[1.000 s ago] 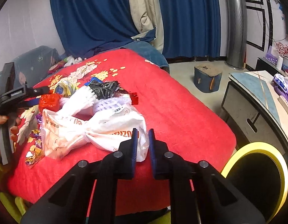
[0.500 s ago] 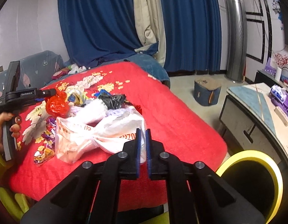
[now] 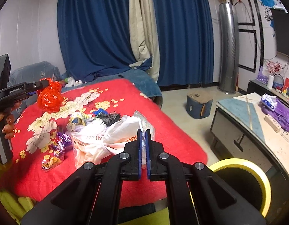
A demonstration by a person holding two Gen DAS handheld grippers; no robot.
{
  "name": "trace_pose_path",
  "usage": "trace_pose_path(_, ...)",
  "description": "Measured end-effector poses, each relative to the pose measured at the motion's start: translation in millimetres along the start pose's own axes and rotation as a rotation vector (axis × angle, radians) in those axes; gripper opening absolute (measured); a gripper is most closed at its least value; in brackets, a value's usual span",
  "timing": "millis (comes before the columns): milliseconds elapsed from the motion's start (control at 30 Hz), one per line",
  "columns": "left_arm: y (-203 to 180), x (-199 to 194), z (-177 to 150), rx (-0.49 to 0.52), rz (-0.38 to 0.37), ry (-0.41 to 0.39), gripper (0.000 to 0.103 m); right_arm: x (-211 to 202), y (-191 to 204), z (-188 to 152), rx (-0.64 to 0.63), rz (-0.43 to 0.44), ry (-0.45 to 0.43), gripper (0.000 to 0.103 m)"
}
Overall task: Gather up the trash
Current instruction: 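Carry both bags over the yellow-rimmed bin with both tools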
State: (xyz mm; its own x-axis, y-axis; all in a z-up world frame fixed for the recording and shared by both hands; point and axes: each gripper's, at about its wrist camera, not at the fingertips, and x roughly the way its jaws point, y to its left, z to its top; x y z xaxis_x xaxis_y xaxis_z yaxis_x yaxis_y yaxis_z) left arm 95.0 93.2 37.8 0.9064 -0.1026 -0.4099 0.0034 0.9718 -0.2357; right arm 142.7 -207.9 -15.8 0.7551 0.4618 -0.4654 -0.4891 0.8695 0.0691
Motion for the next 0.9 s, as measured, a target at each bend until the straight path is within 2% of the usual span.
trace_pose_path(467, -91.0, 20.4, -9.0, 0.142, -0.118, 0.039, 0.02, -52.9, -48.3, 4.6, 0.079, -0.156, -0.056, 0.004)
trace_pose_path(667, -132.2, 42.2, -16.6, 0.2, -0.167, 0.072, 0.02, -71.1, -82.3, -10.2, 0.141, -0.235, -0.053, 0.004)
trace_pose_path(900, -175.0, 69.8, -35.4, 0.267, -0.214, 0.135, 0.02, -90.0, -115.6, -43.3, 0.153, -0.373, -0.022, 0.004)
